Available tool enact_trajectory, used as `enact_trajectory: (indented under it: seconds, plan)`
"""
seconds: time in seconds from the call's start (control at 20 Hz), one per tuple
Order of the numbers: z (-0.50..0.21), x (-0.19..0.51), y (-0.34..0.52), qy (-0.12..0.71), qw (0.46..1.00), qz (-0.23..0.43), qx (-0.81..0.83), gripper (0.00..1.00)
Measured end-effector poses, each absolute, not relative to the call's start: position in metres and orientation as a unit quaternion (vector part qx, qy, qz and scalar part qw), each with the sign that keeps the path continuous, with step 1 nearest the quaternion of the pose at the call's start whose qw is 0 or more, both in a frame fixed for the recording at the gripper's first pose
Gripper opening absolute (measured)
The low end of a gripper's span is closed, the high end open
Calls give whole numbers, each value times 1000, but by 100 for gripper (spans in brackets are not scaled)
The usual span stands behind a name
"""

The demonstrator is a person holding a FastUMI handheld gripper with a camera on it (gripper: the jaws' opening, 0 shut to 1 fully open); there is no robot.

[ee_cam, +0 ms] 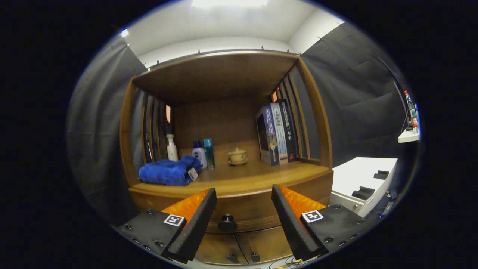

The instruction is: Pull open the drawer, take out the items inside it, and place them on the countertop above the cabinet.

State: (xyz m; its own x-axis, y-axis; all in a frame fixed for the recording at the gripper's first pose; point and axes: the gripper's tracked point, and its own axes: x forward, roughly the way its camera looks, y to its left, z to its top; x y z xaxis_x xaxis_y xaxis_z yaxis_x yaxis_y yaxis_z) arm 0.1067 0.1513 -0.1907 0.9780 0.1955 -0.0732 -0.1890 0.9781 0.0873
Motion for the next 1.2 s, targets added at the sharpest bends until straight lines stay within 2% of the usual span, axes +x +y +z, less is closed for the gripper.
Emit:
enact_trajectory:
  seconds: [0.35,0.8,1.0,1.2]
  plan:
    - [-260,133,191,85,989,120,9,99]
    - [-285,144,190,136,984,115,24,62]
    - [-284,146,188,130,985,112,32,46]
    - [-285,145,188,137,983,111,44,37]
